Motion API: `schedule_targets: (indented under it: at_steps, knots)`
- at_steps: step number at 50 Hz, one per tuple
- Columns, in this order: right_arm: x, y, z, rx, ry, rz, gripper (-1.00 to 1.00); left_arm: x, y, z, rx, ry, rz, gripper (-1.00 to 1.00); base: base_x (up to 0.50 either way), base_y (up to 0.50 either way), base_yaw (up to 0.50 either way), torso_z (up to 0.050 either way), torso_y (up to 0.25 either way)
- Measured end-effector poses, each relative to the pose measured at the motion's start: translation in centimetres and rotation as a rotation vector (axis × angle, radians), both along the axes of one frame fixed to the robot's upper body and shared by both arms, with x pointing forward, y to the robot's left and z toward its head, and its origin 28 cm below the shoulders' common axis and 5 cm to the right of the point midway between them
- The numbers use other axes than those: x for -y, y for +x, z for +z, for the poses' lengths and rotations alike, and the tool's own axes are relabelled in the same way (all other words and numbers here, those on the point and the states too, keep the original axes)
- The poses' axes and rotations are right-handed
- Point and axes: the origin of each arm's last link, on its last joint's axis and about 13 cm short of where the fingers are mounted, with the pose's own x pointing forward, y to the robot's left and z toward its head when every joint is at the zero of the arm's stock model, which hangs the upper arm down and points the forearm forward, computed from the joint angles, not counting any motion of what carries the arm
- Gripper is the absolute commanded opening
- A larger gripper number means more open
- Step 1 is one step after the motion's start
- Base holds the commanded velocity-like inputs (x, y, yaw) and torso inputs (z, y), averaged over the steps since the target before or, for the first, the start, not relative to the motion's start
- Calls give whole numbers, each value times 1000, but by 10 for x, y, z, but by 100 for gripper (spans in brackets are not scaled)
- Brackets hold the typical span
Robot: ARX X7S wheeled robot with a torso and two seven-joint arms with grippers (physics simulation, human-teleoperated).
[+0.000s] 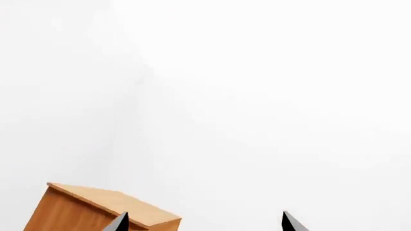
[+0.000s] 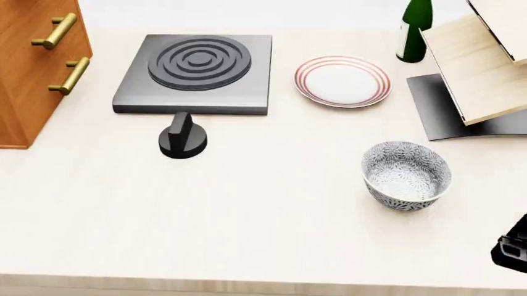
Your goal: Put the bowl on the stove.
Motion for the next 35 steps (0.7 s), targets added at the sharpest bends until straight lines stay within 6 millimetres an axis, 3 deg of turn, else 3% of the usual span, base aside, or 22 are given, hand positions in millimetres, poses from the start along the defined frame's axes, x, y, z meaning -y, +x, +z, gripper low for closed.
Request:
schedule_targets:
  at_steps: [7,14,25,35]
  knots:
    - [28,-27,24,27,6,-92,100,-9,-20,46,170,-35,21,100,0,0,0,0,0]
    - [46,-51,40,59,21,-165,100,-14,-38,71,298,-49,27,100,0,0,0,0,0]
    - [54,-67,48,79,35,-209,100,-14,-51,84,385,-43,36,100,0,0,0,0,0]
    - [53,-68,47,76,26,-190,100,-13,-55,88,414,-30,42,100,0,471,0,0,0]
